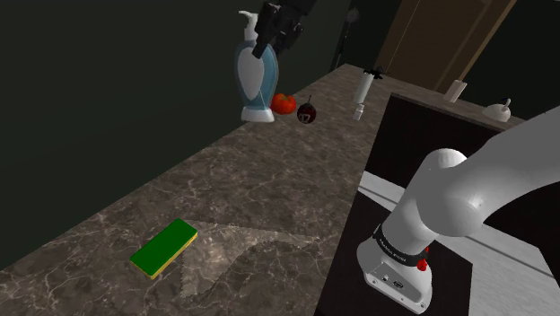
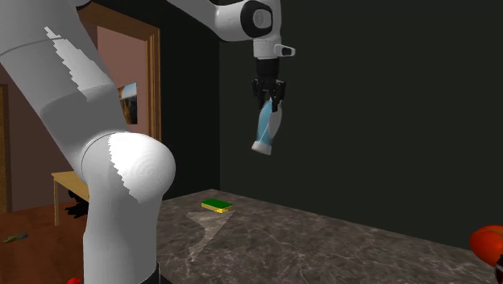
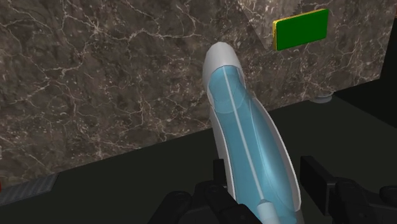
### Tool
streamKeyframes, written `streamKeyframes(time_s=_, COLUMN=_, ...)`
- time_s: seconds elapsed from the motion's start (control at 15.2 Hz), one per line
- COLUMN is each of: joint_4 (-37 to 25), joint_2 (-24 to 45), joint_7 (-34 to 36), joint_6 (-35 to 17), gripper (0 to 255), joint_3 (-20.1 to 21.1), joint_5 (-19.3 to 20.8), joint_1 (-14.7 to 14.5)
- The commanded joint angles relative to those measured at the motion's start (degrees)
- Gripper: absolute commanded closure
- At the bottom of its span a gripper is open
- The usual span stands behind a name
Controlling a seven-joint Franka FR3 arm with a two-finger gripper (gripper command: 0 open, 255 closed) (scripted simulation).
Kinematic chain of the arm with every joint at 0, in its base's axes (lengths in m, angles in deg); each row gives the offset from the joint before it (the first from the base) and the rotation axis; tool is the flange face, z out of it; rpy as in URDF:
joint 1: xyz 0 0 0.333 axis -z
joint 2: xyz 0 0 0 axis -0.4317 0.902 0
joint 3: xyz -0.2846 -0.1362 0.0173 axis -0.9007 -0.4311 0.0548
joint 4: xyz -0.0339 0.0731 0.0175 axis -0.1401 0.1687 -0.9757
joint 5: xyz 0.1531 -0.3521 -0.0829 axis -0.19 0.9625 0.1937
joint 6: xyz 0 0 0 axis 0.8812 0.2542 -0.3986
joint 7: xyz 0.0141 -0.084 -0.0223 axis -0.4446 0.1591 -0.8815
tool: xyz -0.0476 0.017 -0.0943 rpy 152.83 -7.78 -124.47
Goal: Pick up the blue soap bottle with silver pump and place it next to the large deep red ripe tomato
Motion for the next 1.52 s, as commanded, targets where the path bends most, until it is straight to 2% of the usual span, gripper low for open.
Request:
streamKeyframes(time_s=0.0, joint_4=-1.7, joint_2=0.2, joint_7=0.5, joint_6=1.5, gripper=255, joint_3=0.1, joint_5=0.1, joint_1=0.0)
streamKeyframes(time_s=0.4, joint_4=-6.8, joint_2=1.2, joint_7=1.3, joint_6=5.5, gripper=255, joint_3=-0.1, joint_5=0.5, joint_1=0.0)
streamKeyframes(time_s=0.92, joint_4=-14.3, joint_2=8.6, joint_7=-9.3, joint_6=8.1, gripper=255, joint_3=-8.4, joint_5=0.1, joint_1=2.6)
streamKeyframes(time_s=1.45, joint_4=-26.6, joint_2=19.7, joint_7=-19.8, joint_6=12.4, gripper=255, joint_3=-16.2, joint_5=-3.0, joint_1=5.6)
